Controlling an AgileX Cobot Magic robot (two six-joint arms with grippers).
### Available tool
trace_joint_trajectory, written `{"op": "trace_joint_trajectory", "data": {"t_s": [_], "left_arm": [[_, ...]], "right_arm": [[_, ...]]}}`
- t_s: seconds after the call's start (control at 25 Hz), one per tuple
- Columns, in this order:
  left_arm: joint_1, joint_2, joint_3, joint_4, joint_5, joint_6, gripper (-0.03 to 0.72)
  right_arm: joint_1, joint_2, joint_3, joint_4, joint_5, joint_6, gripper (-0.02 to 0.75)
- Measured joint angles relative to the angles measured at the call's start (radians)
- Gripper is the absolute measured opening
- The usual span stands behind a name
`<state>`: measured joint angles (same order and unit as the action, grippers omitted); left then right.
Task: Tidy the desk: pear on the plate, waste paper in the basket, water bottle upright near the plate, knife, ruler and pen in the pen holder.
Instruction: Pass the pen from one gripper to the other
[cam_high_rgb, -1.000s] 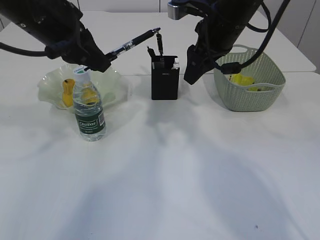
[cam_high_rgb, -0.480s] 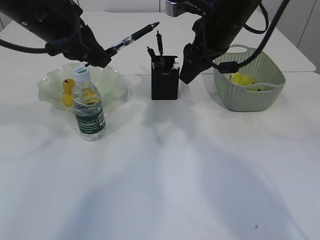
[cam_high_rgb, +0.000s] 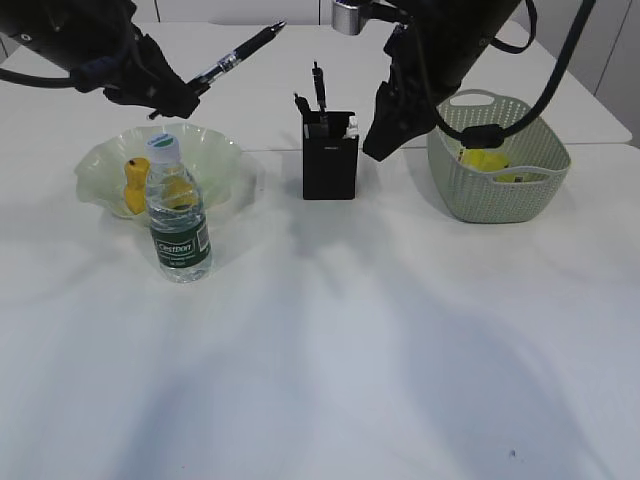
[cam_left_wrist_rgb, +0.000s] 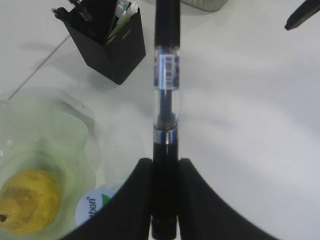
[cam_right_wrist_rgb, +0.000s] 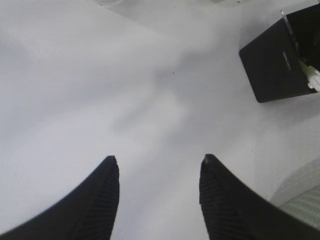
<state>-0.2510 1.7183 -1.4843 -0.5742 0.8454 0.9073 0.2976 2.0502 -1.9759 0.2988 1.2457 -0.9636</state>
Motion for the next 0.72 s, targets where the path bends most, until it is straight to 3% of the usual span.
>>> {"op": "trace_joint_trajectory", "data": {"t_s": [0.72], "left_arm": [[0.000,0.000,0.000,-0.038,-0.020,0.000,0.096]], "right_arm": [[0.000,-0.050,0.000,0.011,0.000,-0.103,0.387]]}}
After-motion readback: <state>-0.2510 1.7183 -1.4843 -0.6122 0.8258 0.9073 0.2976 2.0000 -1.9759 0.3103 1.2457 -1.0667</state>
